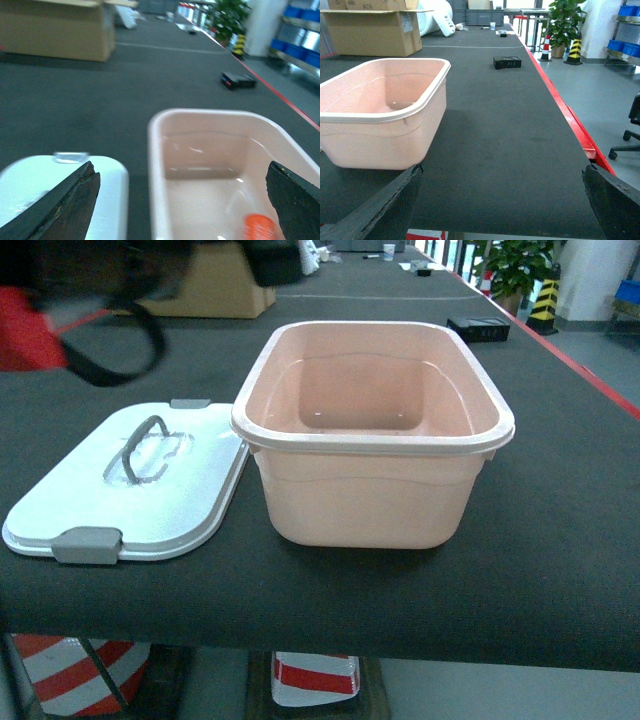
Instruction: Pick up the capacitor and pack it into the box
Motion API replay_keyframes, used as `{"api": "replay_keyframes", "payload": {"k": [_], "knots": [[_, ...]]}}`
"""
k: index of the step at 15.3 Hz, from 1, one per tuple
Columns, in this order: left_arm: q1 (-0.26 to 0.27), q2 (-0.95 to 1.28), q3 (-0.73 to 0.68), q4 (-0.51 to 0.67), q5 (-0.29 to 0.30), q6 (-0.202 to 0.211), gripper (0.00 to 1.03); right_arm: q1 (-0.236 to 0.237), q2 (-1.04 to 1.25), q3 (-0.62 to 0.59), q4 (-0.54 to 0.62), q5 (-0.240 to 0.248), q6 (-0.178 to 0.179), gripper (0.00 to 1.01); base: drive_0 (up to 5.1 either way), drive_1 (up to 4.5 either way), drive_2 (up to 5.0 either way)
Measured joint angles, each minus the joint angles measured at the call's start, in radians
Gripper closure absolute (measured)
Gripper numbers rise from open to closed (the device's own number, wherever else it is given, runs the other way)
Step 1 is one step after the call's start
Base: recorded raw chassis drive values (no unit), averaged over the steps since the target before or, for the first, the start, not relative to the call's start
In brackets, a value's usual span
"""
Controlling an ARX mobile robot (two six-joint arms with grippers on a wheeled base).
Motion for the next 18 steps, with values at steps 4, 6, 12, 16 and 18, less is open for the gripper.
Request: {"api": "replay_keyframes", "payload": {"k": [4, 6, 12, 16, 18], "knots": [[0.185, -0.069, -0.141, 0.11, -0.011, 0.093, 0.05, 0.0, 0.0, 0.0, 0.0, 0.0, 0.0, 0.03, 0.0, 0.0, 0.0], [0.246, 0.055, -0.164, 0.184, 0.055, 0.134, 0.05, 0.0, 0.0, 0.0, 0.0, 0.0, 0.0, 0.03, 0.0, 0.0, 0.0], [0.301, 0.301, -0.005, 0.19, 0.083, 0.131, 0.05, 0.0, 0.0, 0.0, -0.001, 0.0, 0.0, 0.03, 0.0, 0.0, 0.0], [0.336, 0.539, 0.229, 0.083, 0.145, 0.116, 0.05, 0.0, 0.0, 0.0, 0.0, 0.0, 0.0, 0.03, 0.0, 0.0, 0.0], [0.355, 0.618, 0.314, 0.035, 0.178, 0.112, 0.05, 0.0, 0.0, 0.0, 0.0, 0.0, 0.0, 0.03, 0.0, 0.0, 0.0]]}}
